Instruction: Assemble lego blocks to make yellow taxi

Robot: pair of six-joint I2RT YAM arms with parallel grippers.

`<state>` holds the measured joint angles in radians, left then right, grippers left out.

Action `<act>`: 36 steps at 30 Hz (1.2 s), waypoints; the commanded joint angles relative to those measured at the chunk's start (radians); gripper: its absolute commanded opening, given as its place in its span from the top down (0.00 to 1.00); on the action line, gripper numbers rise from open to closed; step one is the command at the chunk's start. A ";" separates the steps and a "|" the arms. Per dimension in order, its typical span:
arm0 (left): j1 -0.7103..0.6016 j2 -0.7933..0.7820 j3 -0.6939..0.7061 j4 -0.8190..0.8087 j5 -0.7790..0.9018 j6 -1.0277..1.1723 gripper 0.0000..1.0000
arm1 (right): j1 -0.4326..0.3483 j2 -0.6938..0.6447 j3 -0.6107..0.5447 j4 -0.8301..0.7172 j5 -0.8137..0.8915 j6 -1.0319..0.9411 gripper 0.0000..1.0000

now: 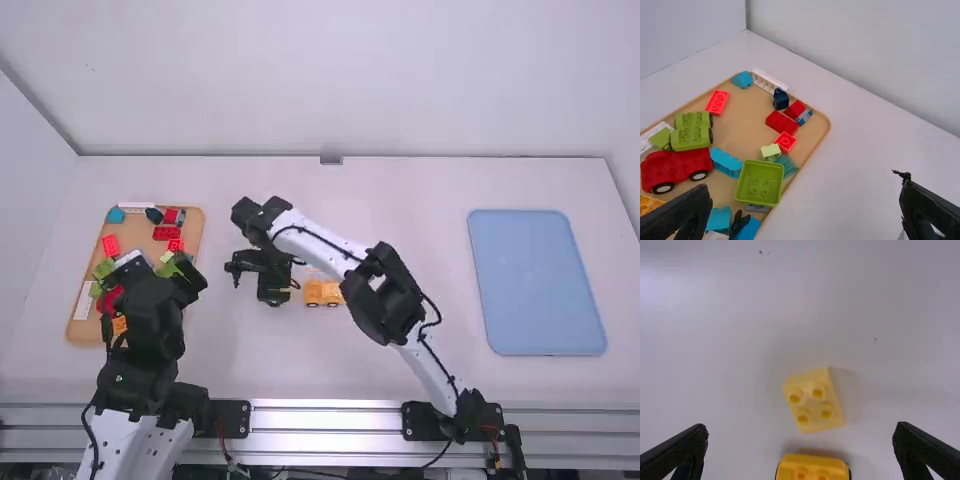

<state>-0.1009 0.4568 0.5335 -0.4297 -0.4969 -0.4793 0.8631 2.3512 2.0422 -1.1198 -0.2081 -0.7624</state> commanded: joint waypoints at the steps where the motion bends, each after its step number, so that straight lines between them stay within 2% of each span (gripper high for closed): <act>1: 0.007 -0.002 -0.005 0.004 0.053 -0.003 0.01 | -0.042 -0.114 0.038 0.020 -0.046 0.019 0.02; 6: 0.008 -0.002 0.001 0.000 0.120 0.036 0.01 | -0.114 -0.200 0.023 0.065 -0.022 0.112 0.02; 9: 0.008 -0.002 0.001 0.000 0.177 0.085 0.01 | -0.157 -0.263 -0.070 0.144 -0.045 0.150 0.02; 12: 0.008 0.000 0.001 -0.008 0.194 0.092 0.01 | -0.201 -0.376 -0.315 0.379 0.011 0.264 0.02; 15: 0.008 0.013 0.001 0.006 0.243 0.163 0.01 | -0.220 -0.478 -0.501 0.538 0.060 0.296 0.02; 16: 0.008 0.026 0.001 0.026 0.322 0.225 0.01 | -0.233 -0.544 -0.591 0.604 0.070 0.292 0.02; 19: 0.008 0.080 0.004 0.064 0.610 0.384 0.01 | -0.282 -0.712 -0.766 0.734 0.061 0.295 0.02; 22: 0.008 0.173 0.018 0.064 0.755 0.482 0.01 | -0.348 -0.849 -0.882 0.793 -0.040 0.284 0.02; 24: 0.006 0.263 0.031 0.072 0.773 0.573 0.01 | -0.403 -0.921 -0.949 0.824 -0.138 0.284 0.02; 25: 0.006 0.263 0.031 0.072 0.773 0.573 0.01 | -0.403 -0.921 -0.949 0.824 -0.138 0.284 0.02; 28: -0.027 0.477 0.089 0.062 0.769 0.746 0.01 | -0.536 -1.016 -1.089 0.924 -0.329 0.257 0.02; 32: -0.085 0.694 0.184 -0.007 0.721 0.902 0.01 | -0.631 -1.037 -1.201 1.065 -0.473 0.291 0.02; 33: -0.090 0.705 0.190 -0.010 0.717 0.907 0.01 | -0.635 -1.036 -1.206 1.073 -0.479 0.294 0.02; 34: -0.142 0.809 0.242 -0.027 0.665 0.945 0.01 | -0.668 -1.029 -1.254 1.155 -0.530 0.322 0.02; 36: -0.181 0.878 0.278 -0.043 0.619 0.964 0.00 | -0.684 -1.024 -1.278 1.197 -0.551 0.338 0.02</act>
<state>-0.2394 1.2747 0.7681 -0.4656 0.1764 0.3721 0.1932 1.3205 0.7868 0.0597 -0.6388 -0.4603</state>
